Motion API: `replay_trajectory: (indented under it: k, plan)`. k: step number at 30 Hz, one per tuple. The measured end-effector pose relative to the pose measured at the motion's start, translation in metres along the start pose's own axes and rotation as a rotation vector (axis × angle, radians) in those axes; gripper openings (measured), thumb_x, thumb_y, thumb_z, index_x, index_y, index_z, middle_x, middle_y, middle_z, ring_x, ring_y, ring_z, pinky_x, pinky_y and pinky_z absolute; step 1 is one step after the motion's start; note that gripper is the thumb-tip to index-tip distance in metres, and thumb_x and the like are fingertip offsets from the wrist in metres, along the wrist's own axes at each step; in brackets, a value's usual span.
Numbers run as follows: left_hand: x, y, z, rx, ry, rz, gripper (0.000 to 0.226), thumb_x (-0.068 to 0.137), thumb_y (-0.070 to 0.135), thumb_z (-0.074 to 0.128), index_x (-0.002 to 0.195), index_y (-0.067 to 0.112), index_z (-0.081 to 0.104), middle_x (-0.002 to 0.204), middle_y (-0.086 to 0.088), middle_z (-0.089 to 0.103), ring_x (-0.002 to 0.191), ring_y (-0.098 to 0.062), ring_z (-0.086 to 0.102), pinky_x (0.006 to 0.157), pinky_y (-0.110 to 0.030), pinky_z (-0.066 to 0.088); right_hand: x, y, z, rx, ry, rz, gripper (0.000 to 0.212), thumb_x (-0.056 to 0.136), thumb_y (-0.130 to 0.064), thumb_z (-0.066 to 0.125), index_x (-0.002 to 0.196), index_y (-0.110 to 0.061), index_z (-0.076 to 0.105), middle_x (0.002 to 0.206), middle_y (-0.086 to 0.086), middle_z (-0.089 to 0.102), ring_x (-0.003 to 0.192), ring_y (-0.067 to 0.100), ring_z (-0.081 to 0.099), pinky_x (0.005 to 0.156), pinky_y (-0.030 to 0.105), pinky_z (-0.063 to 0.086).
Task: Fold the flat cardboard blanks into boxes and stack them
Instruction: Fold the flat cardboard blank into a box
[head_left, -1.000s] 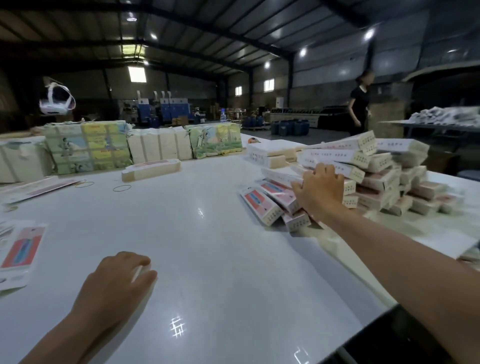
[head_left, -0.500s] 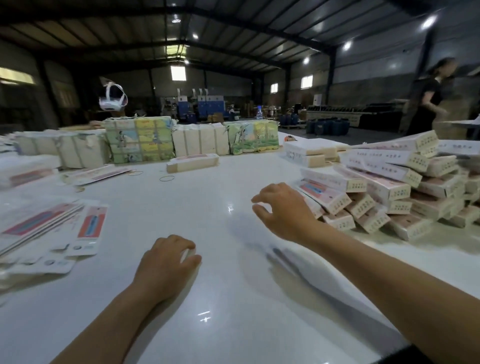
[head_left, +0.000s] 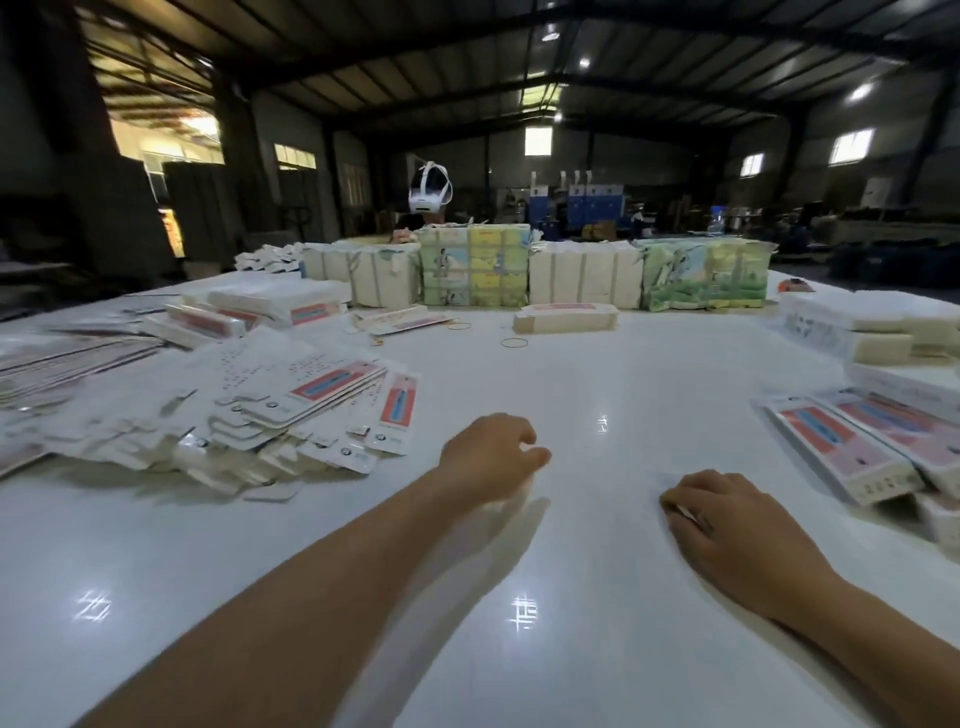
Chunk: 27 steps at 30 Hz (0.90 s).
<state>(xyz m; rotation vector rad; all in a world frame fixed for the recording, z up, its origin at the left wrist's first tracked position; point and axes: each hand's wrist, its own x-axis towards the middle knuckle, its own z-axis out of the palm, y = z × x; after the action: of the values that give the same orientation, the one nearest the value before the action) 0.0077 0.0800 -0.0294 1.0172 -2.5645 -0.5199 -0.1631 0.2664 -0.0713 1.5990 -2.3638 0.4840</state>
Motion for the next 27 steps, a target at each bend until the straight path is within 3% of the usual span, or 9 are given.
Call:
replay_trajectory:
  k: [3,6,10,15,18,20,23,25,27]
  plan:
    - [0.025,-0.045,-0.039,0.159,0.183,-0.288,0.037,0.085,0.045,0.054,0.109,0.018,0.059,0.119,-0.005,0.06,0.105,-0.025,0.055,0.082,-0.033,0.045,0.001,-0.003,0.001,-0.008,-0.003,-0.013,0.03,0.097,-0.036,0.043,0.12,-0.032,0.061,0.122,-0.016,0.053,0.111,0.007,0.046,0.084,0.02,0.033]
    - [0.034,-0.092,-0.056,0.229,0.149,-0.64,0.086,0.074,0.071,0.056,0.133,0.009,0.044,0.14,-0.015,0.041,0.126,-0.032,0.04,0.099,-0.043,0.037,0.002,-0.004,0.002,-0.012,0.011,-0.012,0.03,0.096,-0.036,0.045,0.119,-0.031,0.063,0.118,-0.016,0.054,0.109,0.007,0.047,0.083,0.02,0.034]
    - [0.049,-0.112,-0.049,0.322,0.119,-0.768,0.116,0.063,0.076,0.064,0.144,0.003,0.023,0.147,-0.018,0.021,0.134,-0.034,0.022,0.105,-0.049,0.024,0.002,-0.006,0.0,-0.018,-0.002,-0.009,0.029,0.096,-0.036,0.045,0.12,-0.031,0.062,0.115,-0.018,0.053,0.105,0.004,0.046,0.08,0.018,0.031]
    - [0.066,-0.111,-0.058,0.181,0.095,-0.881,0.096,0.066,0.052,0.076,0.138,0.006,0.033,0.137,-0.015,0.034,0.125,-0.032,0.033,0.102,-0.042,0.029,0.003,-0.01,-0.004,-0.021,-0.024,0.006,0.029,0.096,-0.035,0.046,0.12,-0.032,0.061,0.114,-0.018,0.052,0.105,0.003,0.045,0.083,0.018,0.034]
    - [0.07,-0.121,-0.066,0.122,0.097,-0.78,0.056,0.079,0.028,0.068,0.127,0.006,0.05,0.122,-0.015,0.055,0.113,-0.033,0.052,0.095,-0.038,0.043,0.004,-0.013,-0.005,-0.015,-0.026,0.009,0.03,0.096,-0.036,0.045,0.121,-0.033,0.061,0.117,-0.017,0.052,0.107,0.005,0.046,0.086,0.019,0.036]
    - [0.069,-0.121,-0.075,0.004,0.133,-0.697,0.036,0.091,0.013,0.054,0.124,0.0,0.053,0.116,-0.018,0.059,0.107,-0.034,0.058,0.081,-0.032,0.049,0.004,-0.014,-0.006,-0.003,-0.022,0.012,0.03,0.096,-0.036,0.045,0.122,-0.033,0.061,0.116,-0.017,0.052,0.106,0.004,0.046,0.084,0.018,0.034]
    - [0.058,-0.107,-0.09,-0.084,0.139,-0.668,0.015,0.095,0.008,0.049,0.104,-0.001,0.056,0.082,-0.011,0.056,0.072,-0.021,0.061,0.056,-0.026,0.045,0.002,-0.014,-0.006,0.014,-0.019,0.008,0.03,0.096,-0.036,0.044,0.122,-0.033,0.059,0.115,-0.019,0.05,0.107,0.004,0.044,0.086,0.019,0.035]
    - [0.055,-0.1,-0.098,-0.178,0.111,-0.714,0.009,0.093,0.008,0.055,0.093,-0.001,0.055,0.083,-0.013,0.06,0.062,-0.017,0.063,0.061,-0.029,0.047,0.002,-0.013,-0.006,0.013,-0.025,0.005,0.03,0.097,-0.036,0.043,0.122,-0.034,0.059,0.117,-0.018,0.05,0.11,0.005,0.044,0.089,0.021,0.036]
    - [0.047,-0.089,-0.102,-0.439,0.048,-0.736,0.004,0.091,0.003,0.056,0.088,0.001,0.055,0.098,-0.018,0.065,0.077,-0.024,0.065,0.069,-0.036,0.051,0.004,-0.012,-0.006,0.005,-0.057,0.011,0.031,0.097,-0.036,0.043,0.124,-0.033,0.058,0.122,-0.016,0.05,0.112,0.006,0.045,0.091,0.02,0.035]
